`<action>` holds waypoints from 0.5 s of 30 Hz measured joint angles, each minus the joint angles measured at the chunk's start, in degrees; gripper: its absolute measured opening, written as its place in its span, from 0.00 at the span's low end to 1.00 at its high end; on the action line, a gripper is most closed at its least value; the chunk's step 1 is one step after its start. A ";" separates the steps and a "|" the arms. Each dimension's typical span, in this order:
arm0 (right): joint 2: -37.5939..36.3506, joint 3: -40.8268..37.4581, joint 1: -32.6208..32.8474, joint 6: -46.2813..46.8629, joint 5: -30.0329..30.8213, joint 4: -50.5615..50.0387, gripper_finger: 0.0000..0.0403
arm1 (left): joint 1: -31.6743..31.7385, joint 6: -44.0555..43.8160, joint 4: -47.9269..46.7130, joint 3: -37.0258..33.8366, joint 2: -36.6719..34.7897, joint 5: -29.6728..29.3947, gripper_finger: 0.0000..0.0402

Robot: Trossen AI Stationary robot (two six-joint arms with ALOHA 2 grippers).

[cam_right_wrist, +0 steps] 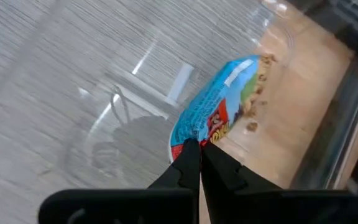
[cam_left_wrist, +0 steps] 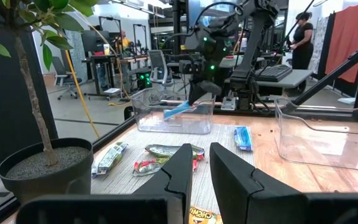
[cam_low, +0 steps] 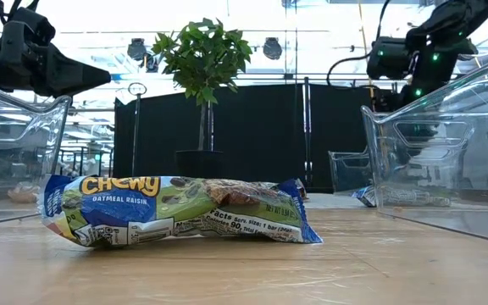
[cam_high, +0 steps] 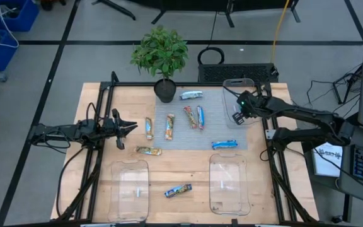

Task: Pick and place Granola Bars by type
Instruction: Put the right red granola bar into the top transparent bin

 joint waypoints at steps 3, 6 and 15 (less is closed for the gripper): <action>0.01 -1.01 -1.46 -0.22 -0.23 0.70 0.00 | 0.00 0.00 -0.01 0.00 0.00 0.00 0.16; -0.01 -1.11 -1.75 0.36 -0.24 1.14 0.01 | 0.00 0.00 0.00 0.00 0.01 0.00 0.16; -0.02 -1.14 -1.75 0.69 -0.20 1.42 0.11 | 0.02 -0.02 0.00 0.00 0.00 0.00 0.16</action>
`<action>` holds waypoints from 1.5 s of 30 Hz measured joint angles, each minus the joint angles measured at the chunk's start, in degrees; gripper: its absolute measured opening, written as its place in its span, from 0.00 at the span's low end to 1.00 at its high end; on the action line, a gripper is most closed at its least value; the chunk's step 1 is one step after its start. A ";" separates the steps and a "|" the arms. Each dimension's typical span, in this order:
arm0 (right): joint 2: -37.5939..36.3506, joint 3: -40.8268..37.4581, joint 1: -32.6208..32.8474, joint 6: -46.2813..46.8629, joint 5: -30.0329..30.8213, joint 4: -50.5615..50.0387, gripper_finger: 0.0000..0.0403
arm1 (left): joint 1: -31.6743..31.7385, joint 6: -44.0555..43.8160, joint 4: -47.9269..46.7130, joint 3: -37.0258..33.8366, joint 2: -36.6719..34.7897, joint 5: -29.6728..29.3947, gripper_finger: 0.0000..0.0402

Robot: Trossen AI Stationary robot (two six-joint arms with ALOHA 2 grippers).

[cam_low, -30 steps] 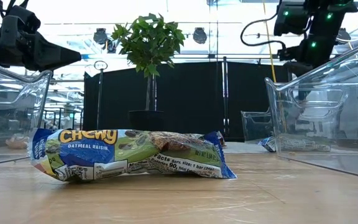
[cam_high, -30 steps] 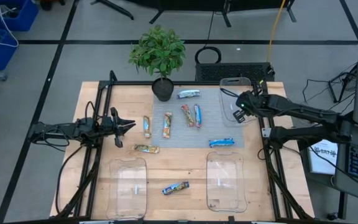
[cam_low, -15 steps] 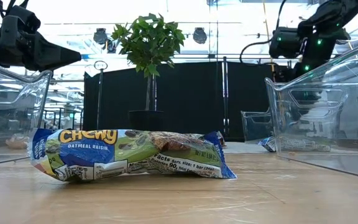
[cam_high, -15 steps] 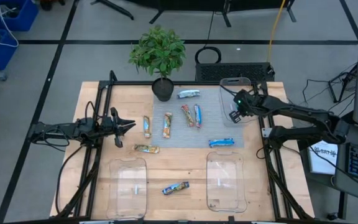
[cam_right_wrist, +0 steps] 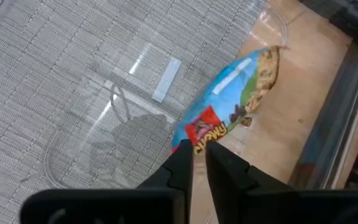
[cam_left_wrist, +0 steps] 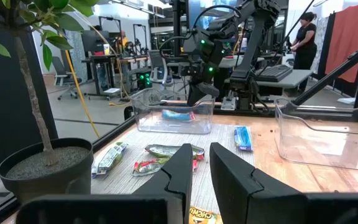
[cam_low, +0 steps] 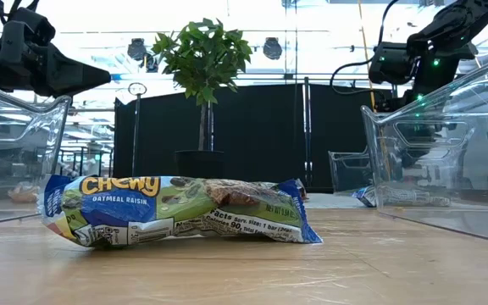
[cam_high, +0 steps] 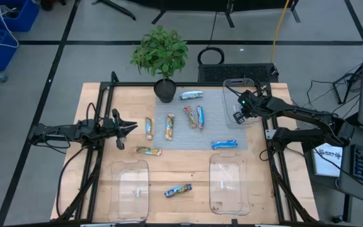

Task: Pick and place Granola Bars by type
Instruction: Put the right red granola bar into the top transparent bin

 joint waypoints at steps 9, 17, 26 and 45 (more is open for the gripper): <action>0.00 0.00 0.04 -0.09 0.15 1.49 0.22 | -0.02 0.00 0.00 0.00 0.01 0.00 0.16; 0.00 -0.02 0.07 -0.17 0.15 1.51 0.26 | 0.00 0.00 0.00 0.00 0.02 0.00 0.16; -1.05 -0.04 0.07 -2.69 0.17 6.55 0.26 | -0.01 0.00 -0.01 0.00 0.01 0.00 0.16; -10.47 -0.04 2.55 -16.53 -30.47 25.46 0.25 | 0.00 0.66 -0.02 0.00 0.02 0.00 0.16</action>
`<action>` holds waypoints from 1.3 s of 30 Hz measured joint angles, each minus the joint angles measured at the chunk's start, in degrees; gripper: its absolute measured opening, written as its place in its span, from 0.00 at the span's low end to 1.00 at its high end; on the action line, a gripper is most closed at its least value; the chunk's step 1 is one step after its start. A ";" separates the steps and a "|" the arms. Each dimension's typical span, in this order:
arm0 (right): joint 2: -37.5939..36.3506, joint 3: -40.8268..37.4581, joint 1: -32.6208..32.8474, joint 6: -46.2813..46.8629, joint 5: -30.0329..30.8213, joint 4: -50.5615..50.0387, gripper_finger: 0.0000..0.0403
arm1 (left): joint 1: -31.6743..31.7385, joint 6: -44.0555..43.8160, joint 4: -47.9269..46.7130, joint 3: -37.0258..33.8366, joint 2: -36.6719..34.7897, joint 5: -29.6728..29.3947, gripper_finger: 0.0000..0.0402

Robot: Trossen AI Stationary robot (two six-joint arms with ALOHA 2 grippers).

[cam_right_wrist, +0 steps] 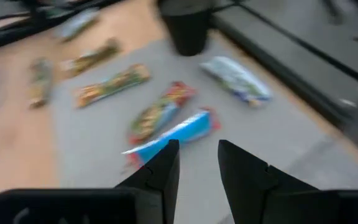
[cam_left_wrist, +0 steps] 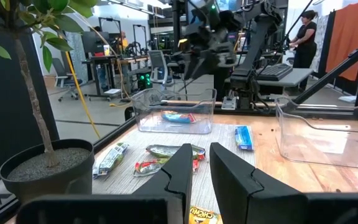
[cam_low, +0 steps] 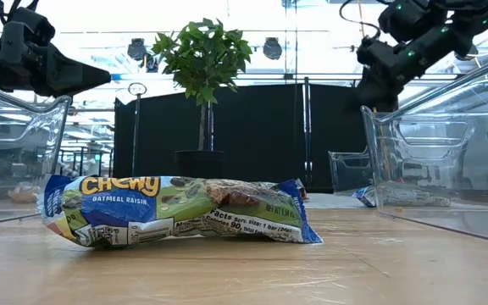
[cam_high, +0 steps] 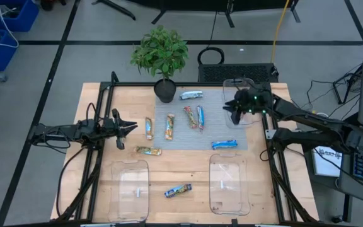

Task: Pick and place Granola Bars by type
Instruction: Put the right red granola bar into the top transparent bin

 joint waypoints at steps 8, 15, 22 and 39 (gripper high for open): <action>0.00 0.00 3.41 0.35 -14.92 6.10 0.25 | -0.02 0.02 0.00 0.00 -0.02 0.00 0.16; -2.02 -4.55 5.79 -0.78 -15.86 16.41 0.25 | -0.02 0.02 0.00 0.00 0.00 0.02 0.16; -11.54 -24.93 5.69 9.32 -8.82 39.79 0.25 | -0.01 -0.09 -0.01 -0.02 2.23 0.08 0.16; -17.18 -27.19 10.68 6.04 3.97 40.87 0.23 | -0.01 -1.44 3.00 -0.15 9.49 -0.05 0.16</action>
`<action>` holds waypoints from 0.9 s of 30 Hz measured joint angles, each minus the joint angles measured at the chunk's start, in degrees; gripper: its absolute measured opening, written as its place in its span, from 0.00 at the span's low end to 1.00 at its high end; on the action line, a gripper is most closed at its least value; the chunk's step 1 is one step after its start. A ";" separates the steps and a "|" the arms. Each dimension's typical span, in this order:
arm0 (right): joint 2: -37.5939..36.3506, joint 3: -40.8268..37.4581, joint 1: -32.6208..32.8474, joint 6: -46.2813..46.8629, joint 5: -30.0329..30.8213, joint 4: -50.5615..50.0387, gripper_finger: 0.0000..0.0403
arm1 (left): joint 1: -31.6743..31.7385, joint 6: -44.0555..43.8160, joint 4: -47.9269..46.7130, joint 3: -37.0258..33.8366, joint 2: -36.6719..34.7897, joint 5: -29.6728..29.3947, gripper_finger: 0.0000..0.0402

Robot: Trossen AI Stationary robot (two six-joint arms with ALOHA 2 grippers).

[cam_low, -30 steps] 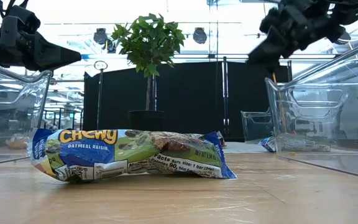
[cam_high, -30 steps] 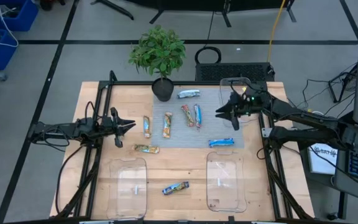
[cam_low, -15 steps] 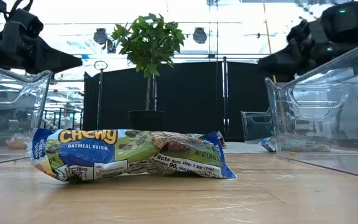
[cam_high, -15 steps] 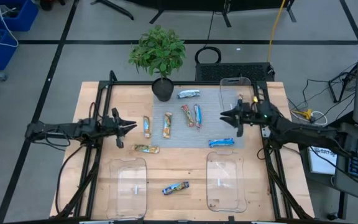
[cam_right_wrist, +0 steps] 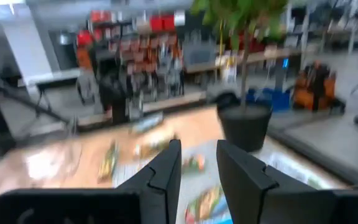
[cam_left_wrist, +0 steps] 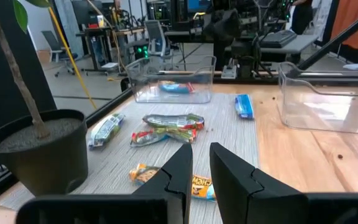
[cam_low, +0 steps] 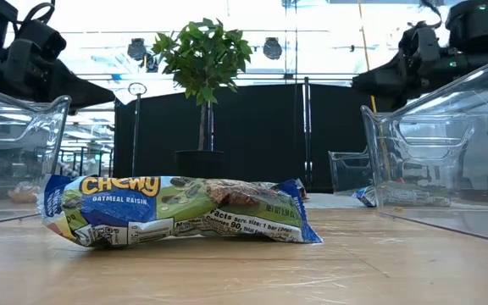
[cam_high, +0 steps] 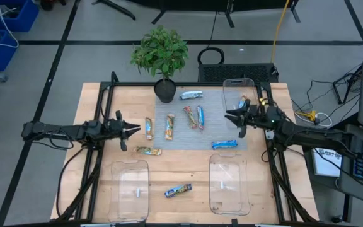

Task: Pick and place Granola Bars by type
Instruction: Put the right red granola bar into the top transparent bin

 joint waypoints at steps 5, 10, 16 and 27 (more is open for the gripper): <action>0.51 8.00 3.38 1.59 5.35 -24.43 0.23 | -0.01 -0.09 0.17 0.00 0.00 -0.01 0.16; 2.25 12.93 8.11 1.66 14.35 -33.90 0.23 | -0.01 -0.09 0.19 0.02 0.00 -0.02 0.16; 5.35 13.86 11.42 3.02 14.77 -31.33 0.23 | -0.01 -0.09 0.32 0.02 0.00 -0.02 0.16; 22.07 26.78 15.80 0.99 19.27 -36.22 0.23 | 0.01 -0.07 0.52 0.04 0.00 -0.07 0.16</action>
